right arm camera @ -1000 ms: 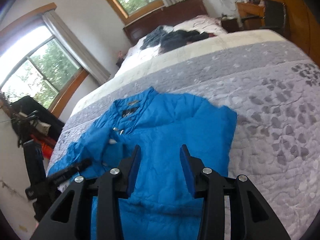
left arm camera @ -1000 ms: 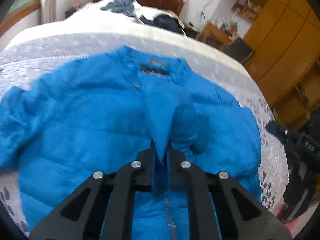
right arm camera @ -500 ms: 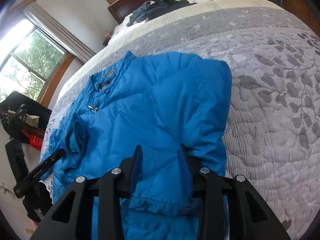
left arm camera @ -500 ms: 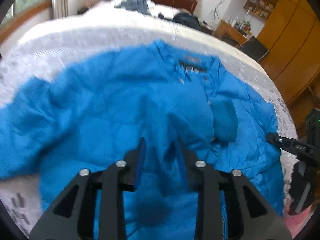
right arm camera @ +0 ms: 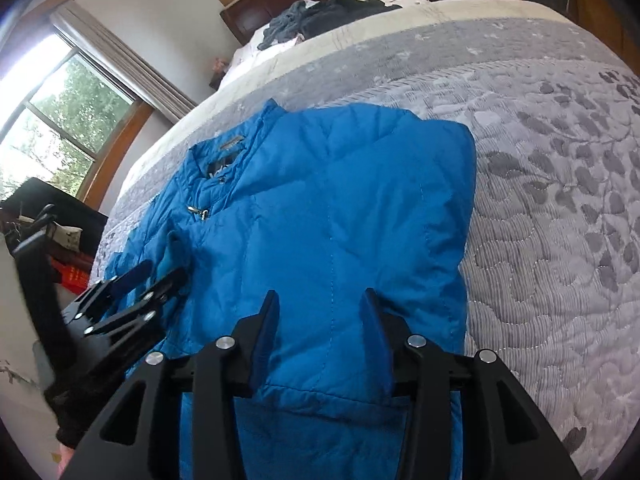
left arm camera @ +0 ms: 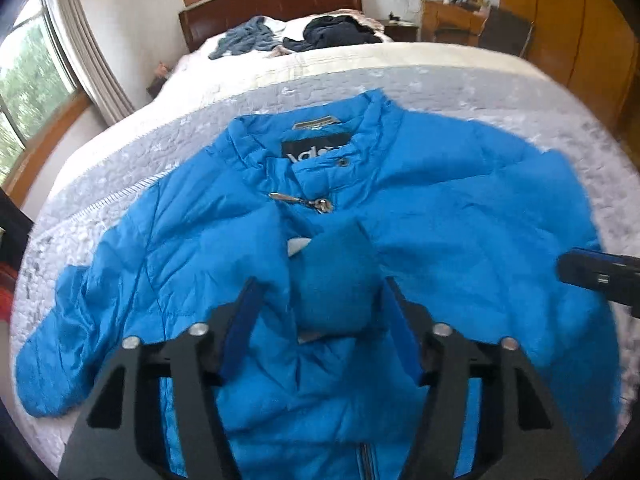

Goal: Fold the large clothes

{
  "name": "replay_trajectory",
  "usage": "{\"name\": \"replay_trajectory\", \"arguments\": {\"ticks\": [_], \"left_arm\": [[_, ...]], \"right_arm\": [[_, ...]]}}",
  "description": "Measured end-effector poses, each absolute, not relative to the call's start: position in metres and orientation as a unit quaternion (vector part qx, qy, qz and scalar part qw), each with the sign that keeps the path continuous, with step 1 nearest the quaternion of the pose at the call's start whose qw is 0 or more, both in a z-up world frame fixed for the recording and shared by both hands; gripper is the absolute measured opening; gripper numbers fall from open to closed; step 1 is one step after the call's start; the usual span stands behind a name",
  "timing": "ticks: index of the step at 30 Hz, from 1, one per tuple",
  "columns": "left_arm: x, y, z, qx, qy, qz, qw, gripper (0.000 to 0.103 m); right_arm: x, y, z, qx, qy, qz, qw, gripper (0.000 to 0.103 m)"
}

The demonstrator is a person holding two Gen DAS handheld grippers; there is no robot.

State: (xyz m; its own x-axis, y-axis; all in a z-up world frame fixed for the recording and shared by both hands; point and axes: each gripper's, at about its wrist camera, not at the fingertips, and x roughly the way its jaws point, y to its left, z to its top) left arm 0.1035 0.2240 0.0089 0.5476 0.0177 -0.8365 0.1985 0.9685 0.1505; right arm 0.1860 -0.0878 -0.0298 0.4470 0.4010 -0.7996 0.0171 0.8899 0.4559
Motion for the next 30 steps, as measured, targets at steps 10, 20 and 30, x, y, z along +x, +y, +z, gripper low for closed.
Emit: {"name": "replay_trajectory", "arguments": {"ticks": [10, 20, 30], "left_arm": [[0.083, 0.293, 0.054, 0.006, 0.442, -0.093, 0.892, 0.009], [0.067, 0.436, 0.064, -0.052, 0.436, 0.017, 0.898, 0.009], [0.072, 0.389, 0.055, -0.063, 0.458, -0.079, 0.883, 0.017]], "right_arm": [[0.186, -0.086, -0.03, 0.197, 0.512, 0.114, 0.828, 0.043], [0.185, -0.084, -0.029, 0.188, 0.511, 0.106, 0.832, 0.043], [0.17, -0.047, -0.009, 0.154, 0.497, 0.151, 0.84, 0.047]]}}
